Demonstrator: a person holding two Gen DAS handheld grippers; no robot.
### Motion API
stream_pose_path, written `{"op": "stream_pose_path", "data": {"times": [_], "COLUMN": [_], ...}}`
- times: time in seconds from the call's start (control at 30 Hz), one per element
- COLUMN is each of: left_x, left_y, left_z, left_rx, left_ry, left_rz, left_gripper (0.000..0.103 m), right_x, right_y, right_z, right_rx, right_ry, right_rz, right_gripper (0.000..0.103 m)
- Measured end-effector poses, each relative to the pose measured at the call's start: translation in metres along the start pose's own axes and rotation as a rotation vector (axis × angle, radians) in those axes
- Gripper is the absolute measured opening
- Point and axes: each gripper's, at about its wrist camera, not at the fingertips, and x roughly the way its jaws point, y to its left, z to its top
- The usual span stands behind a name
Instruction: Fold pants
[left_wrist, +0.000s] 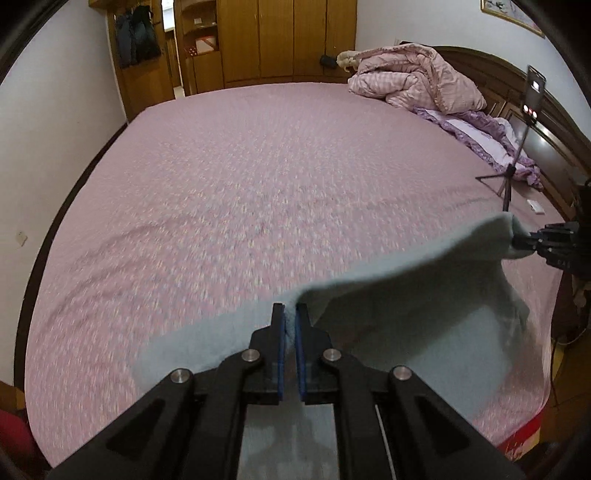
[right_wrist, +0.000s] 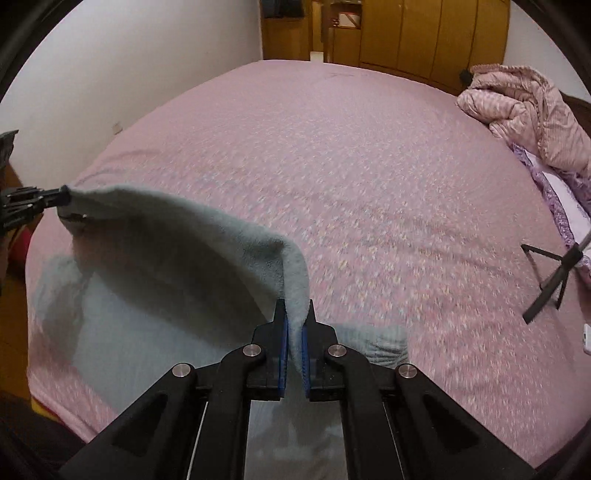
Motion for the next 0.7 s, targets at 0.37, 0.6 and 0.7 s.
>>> {"op": "stream_pose_path", "data": {"times": [0.37,0.6,0.7], "left_x": [0.014,0.030,0.023], "left_y": [-0.023,-0.021,-0.017], "left_z": [-0.117,-0.151,-0.159], "left_rx": [-0.144,-0.255,-0.295], "left_ry": [0.124,0.182,0.179], "left_rz": [-0.030,-0.021,-0.007], "left_gripper": [0.005,0.012,0.017], "right_x": [0.018,0.046,0.041], "right_y": [0.028,0.028,0.024], "right_z": [-0.084,-0.125,-0.136], "right_rx": [-0.066,-0.024,0.048], "right_ry": [0.092,0.157,0.124], "right_rz": [-0.086,-0.141,-0.133], "right_gripper": [0.007,0.015,0.023]}}
